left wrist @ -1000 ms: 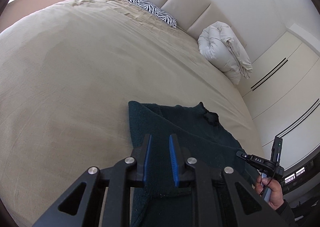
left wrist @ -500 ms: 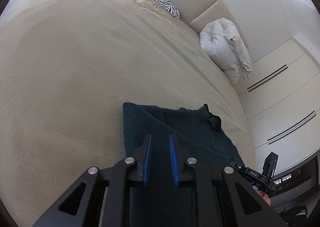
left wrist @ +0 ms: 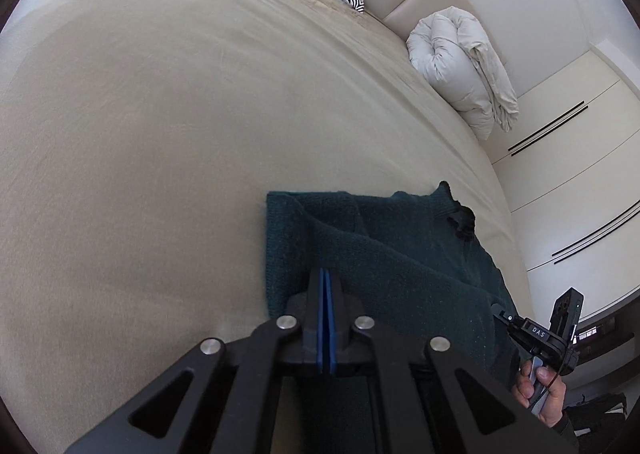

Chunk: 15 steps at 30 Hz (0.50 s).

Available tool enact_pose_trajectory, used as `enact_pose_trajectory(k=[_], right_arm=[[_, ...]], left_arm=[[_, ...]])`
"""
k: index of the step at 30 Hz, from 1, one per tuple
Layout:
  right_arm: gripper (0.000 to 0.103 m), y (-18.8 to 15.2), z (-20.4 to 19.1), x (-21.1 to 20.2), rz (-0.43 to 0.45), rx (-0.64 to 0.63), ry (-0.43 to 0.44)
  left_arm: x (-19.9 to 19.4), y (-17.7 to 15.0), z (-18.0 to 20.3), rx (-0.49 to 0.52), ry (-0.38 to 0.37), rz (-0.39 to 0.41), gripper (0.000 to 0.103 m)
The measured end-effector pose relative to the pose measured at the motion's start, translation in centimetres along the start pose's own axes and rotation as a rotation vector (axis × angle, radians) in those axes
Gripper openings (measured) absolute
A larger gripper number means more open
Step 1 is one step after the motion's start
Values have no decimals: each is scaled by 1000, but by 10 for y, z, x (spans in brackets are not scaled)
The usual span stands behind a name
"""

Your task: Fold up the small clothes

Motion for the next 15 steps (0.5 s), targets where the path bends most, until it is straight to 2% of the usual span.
enact_pose_trajectory(k=[9, 15], right_arm=[[12, -12, 8, -14, 2, 31, 10], [12, -22, 11, -25, 5, 55, 25]], left_arm=[[-37, -46, 4, 80, 8, 56, 3], [-52, -63, 15, 156, 60, 90, 4]])
Point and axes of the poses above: each gripper's, at about its wrist camera, not at the fingertips, and x roughly the way its jaws point, z to its right, y to its top, the point moved 7 cm from there along x, roughly the way its jaws point, and after that the axes turned 13 degrees about y, right-handed, at the moved point
